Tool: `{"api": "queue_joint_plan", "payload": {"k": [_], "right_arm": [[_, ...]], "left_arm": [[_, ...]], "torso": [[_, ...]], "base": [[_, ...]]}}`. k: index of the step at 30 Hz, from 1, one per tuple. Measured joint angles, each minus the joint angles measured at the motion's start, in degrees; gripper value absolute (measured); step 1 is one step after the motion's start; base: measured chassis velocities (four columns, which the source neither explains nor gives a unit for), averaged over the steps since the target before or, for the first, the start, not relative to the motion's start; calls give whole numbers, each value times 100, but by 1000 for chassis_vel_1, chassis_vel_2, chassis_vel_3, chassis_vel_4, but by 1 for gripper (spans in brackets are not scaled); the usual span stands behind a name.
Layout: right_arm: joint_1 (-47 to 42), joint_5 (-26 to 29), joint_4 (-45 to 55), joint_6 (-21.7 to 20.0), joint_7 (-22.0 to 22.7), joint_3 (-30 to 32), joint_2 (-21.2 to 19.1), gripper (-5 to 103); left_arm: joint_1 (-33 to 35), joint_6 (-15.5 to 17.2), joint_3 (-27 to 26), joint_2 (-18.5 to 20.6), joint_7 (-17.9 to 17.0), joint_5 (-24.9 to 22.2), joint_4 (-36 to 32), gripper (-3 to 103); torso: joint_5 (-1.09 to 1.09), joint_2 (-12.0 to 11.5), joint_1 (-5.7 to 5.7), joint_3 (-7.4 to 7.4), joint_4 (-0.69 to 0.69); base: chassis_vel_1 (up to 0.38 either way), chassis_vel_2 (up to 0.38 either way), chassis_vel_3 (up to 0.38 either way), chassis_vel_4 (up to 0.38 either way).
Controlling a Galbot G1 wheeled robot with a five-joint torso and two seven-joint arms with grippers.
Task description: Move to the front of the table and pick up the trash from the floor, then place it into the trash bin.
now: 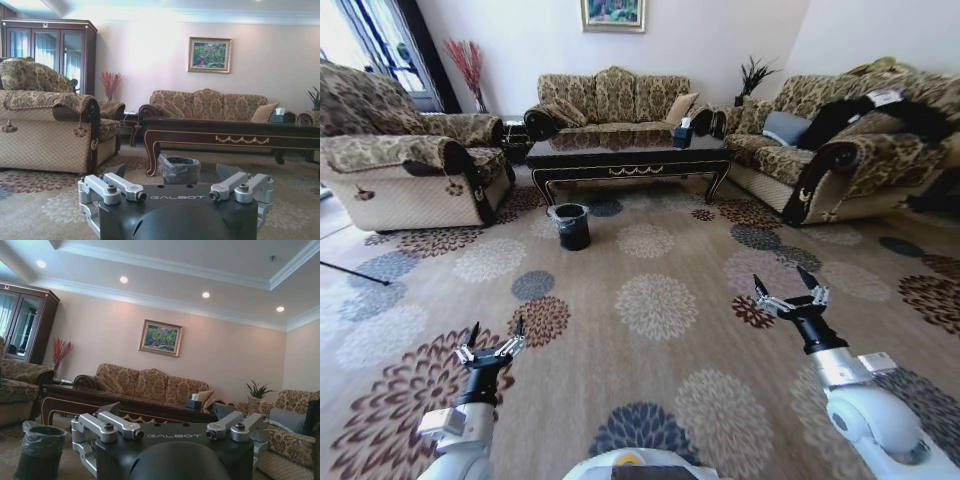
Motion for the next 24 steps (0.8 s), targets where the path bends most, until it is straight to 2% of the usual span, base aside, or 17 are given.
{"api": "queue_joint_plan", "payload": {"k": [2,8,24], "right_arm": [[2,0,0,0,0,0,-1,100],[5,0,0,0,0,0,-1,100],[2,0,0,0,0,0,-1,100]], "left_arm": [[-2,0,1,0,0,0,0,100],[-3,0,0,1,0,0,0,100],[-2,0,1,1,0,0,0,100]], "torso": [[-7,-2,3,5,1],[-5,-2,6,6,2],[-2,-3,4,4,1]], "base": [[-35,20,5,-53],[-40,58,56,-73],[-24,-26,34,26]]}}
